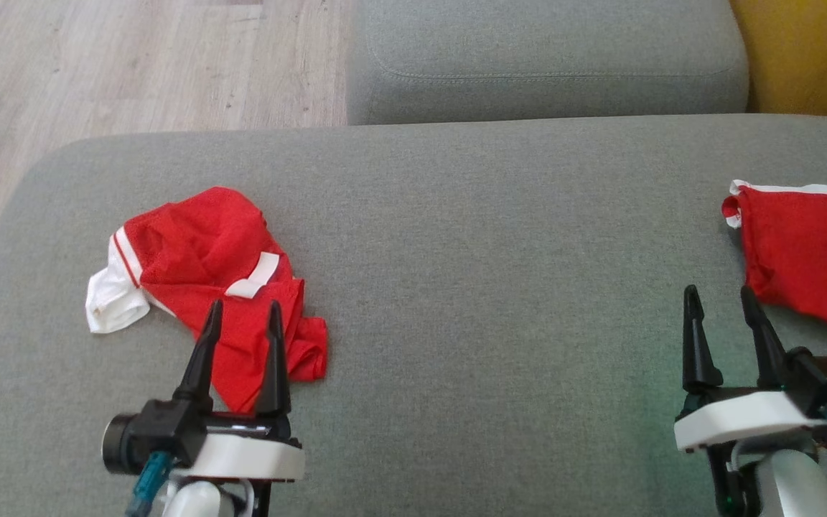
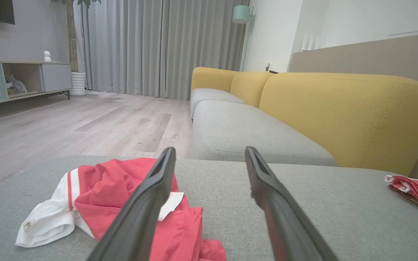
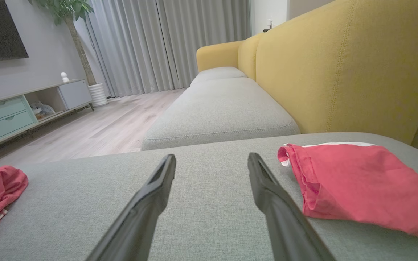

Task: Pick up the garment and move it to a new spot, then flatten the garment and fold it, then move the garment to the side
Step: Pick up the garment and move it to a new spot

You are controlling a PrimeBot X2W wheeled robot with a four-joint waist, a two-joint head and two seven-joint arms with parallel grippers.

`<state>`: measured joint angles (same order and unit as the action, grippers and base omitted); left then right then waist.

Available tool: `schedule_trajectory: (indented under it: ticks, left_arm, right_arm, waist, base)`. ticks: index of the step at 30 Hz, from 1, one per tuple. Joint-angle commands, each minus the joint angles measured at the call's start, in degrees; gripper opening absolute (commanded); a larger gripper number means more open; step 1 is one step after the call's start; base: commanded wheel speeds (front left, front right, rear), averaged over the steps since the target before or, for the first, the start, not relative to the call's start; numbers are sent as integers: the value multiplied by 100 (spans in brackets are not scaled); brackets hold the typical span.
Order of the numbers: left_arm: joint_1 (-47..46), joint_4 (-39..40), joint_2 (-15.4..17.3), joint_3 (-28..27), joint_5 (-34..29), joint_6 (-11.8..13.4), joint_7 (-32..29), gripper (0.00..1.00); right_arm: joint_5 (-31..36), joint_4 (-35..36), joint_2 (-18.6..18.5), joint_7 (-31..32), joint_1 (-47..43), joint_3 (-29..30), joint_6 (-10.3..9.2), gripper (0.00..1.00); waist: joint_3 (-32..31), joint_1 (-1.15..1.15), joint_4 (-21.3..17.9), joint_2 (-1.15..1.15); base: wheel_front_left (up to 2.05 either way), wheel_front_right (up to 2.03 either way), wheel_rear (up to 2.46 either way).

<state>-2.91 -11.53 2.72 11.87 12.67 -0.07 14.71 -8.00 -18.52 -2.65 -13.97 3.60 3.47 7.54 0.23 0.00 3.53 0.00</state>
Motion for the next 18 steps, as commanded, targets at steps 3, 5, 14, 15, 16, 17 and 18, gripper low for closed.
schedule_trajectory:
  ticks: [3, 5, 14, 15, 16, 17, 18]
  left_arm:
    - [-156, 165, 16, -144, 31, 29, 29, 100]
    - [-159, 164, 16, -140, 30, 29, 29, 100]
    - [-204, 136, 16, -221, -42, 14, 29, 100]
    - [-202, 129, 16, -236, -53, 11, 29, 100]
    - [-201, 122, 16, -244, -64, 6, 29, 100]
    - [-194, 116, 16, -263, -75, 8, 29, 100]
    - [-187, 107, 16, -273, -86, 4, 29, 100]
  right_arm:
    - [-35, 166, -23, -79, 182, -180, -5, 100]
    - [-41, 160, -23, -83, 177, -176, -5, 100]
    - [-67, 121, -23, -89, 95, -439, -5, 100]
    - [-79, 109, -23, -90, 75, -483, -5, 100]
    - [-93, 97, -23, -90, 52, -522, -5, 100]
    - [-108, 83, -23, -90, 36, -578, -5, 100]
    - [-124, 70, -23, -91, 16, -623, -5, 100]
  waist:
    - [-3, 0, 2, 0]
    - [5, 0, 12, 0]
    - [-33, 0, 360, 0]
    - [-44, 0, 433, 0]
    - [-54, 0, 528, 0]
    - [-68, 0, 605, 0]
    - [-81, 0, 702, 0]
  base:
    - [0, 0, 0]
    - [0, 0, 0]
    - [0, 0, 0]
    - [0, 0, 0]
    - [0, 0, 0]
    - [0, 0, 0]
    - [0, 0, 0]
